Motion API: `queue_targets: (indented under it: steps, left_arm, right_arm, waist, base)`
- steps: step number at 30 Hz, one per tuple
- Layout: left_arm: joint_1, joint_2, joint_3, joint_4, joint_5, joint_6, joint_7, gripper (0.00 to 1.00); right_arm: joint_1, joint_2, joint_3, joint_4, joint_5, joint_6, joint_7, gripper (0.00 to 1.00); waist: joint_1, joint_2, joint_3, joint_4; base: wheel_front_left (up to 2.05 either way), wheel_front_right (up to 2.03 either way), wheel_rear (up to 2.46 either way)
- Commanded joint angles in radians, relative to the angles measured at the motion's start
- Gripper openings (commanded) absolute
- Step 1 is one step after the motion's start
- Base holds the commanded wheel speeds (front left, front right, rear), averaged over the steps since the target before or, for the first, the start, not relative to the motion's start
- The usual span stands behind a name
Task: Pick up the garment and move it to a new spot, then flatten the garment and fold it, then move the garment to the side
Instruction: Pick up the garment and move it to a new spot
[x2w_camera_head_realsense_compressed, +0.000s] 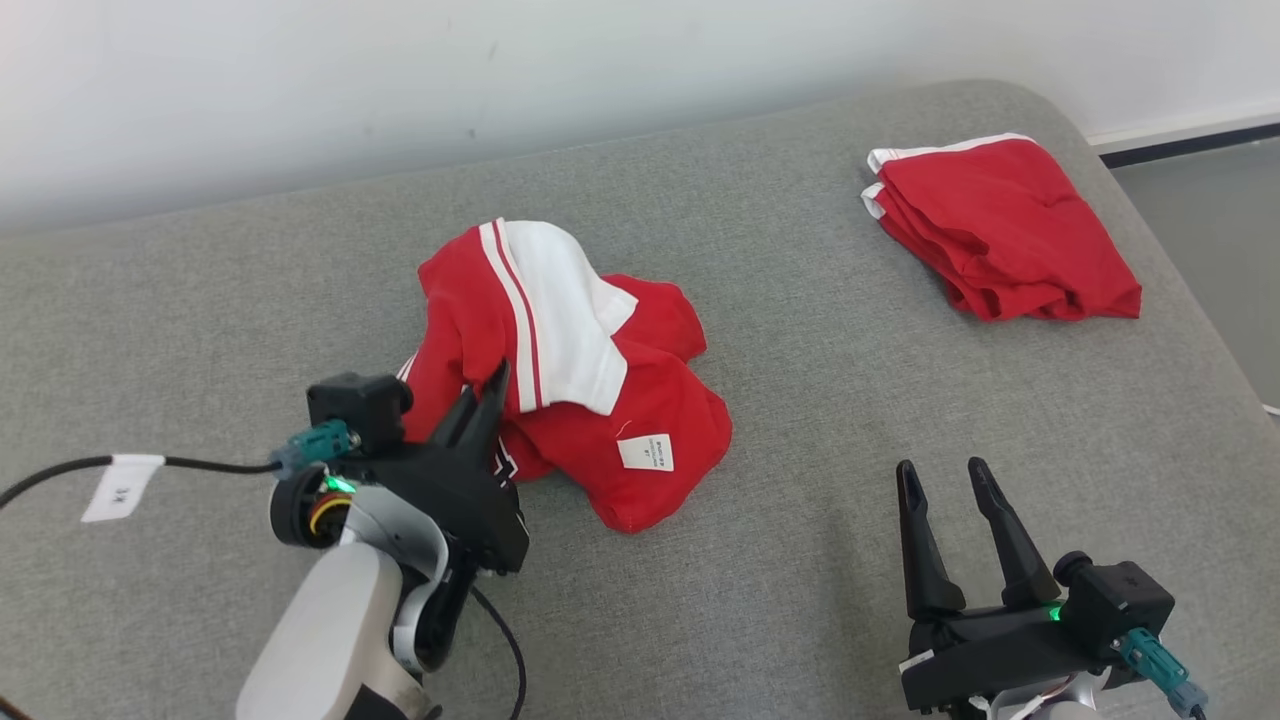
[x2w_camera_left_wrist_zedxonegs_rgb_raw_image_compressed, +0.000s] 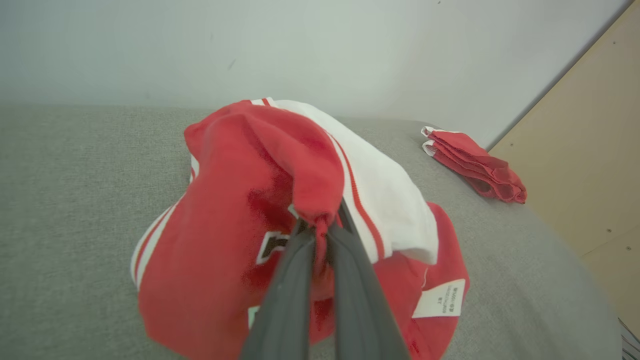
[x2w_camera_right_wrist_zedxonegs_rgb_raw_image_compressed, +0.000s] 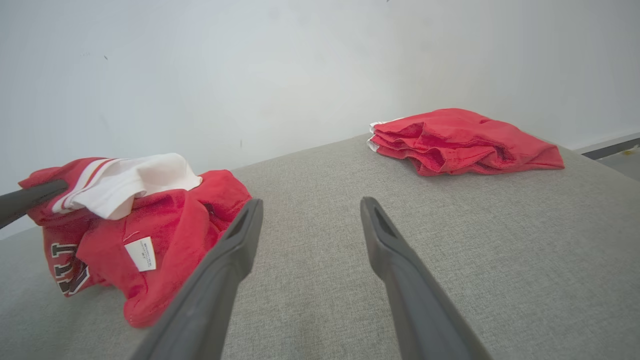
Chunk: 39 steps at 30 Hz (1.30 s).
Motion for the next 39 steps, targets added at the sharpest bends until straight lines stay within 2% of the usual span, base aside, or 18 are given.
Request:
queue_targets:
  steps: [1, 3, 4, 5, 13, 19, 28, 35, 39]
  left_arm:
    - [0.015, -0.004, -0.006, 0.009, 0.002, -0.003, -0.009, 0.00]
    - [0.001, -0.007, -0.020, 0.048, 0.003, -0.005, -0.033, 0.00]
    - [-0.010, -0.007, -0.030, 0.062, 0.009, -0.006, -0.047, 0.20]
    - [-0.021, -0.007, -0.041, 0.073, 0.017, -0.006, -0.060, 1.00]
    - [-0.088, -0.009, -0.072, 0.063, 0.031, -0.006, -0.155, 1.00]
    - [-0.077, 0.037, -0.048, -0.002, 0.032, 0.013, -0.187, 1.00]
    - [0.070, 0.168, 0.013, -0.103, 0.057, 0.074, -0.229, 1.00]
    - [0.230, 0.225, 0.030, -0.175, 0.094, 0.124, -0.261, 1.00]
    - [0.316, 0.229, 0.040, -0.221, 0.102, 0.142, -0.274, 1.00]
  right_arm:
    - [-0.012, 0.000, 0.000, 0.000, -0.007, -0.003, -0.001, 1.00]
    - [-0.011, 0.000, 0.001, 0.000, -0.011, -0.003, -0.001, 1.00]
    - [-0.010, 0.000, 0.003, 0.000, -0.013, -0.003, -0.001, 1.00]
    - [-0.009, 0.000, 0.001, -0.001, -0.014, -0.003, -0.001, 1.00]
    - [0.013, 0.000, -0.015, -0.010, -0.022, -0.003, -0.001, 1.00]
    - [0.032, 0.000, -0.036, -0.020, -0.025, -0.003, -0.001, 1.00]
    - [0.056, 0.000, -0.048, -0.021, -0.033, -0.003, -0.001, 1.00]
    - [0.082, -0.001, -0.058, -0.022, -0.047, -0.003, -0.001, 1.00]
    - [0.095, 0.000, -0.069, -0.024, -0.056, -0.003, -0.001, 1.00]
  waist:
    - [0.0000, -0.0001, 0.001, 0.004]
    - [0.0000, -0.0001, 0.001, 0.010]
    - [0.0000, -0.0001, 0.001, 0.014]
    - [0.0000, -0.0001, 0.001, 0.018]
    - [0.0000, -0.0001, -0.020, 0.077]
    - [0.0000, -0.0001, -0.048, 0.127]
    - [0.0000, -0.0001, -0.093, 0.168]
    - [0.0000, -0.0001, -0.128, 0.181]
    - [0.0000, -0.0001, -0.142, 0.187]
  base:
    - [0.00, 0.00, 0.00]
    - [0.00, 0.00, 0.00]
    - [0.00, 0.00, 0.00]
    - [0.00, 0.00, 0.00]
    - [0.00, 0.00, 0.00]
    - [0.00, 0.00, 0.00]
    - [0.00, 0.00, 0.00]
    - [0.00, 0.00, 0.00]
    - [0.00, 0.00, 0.00]
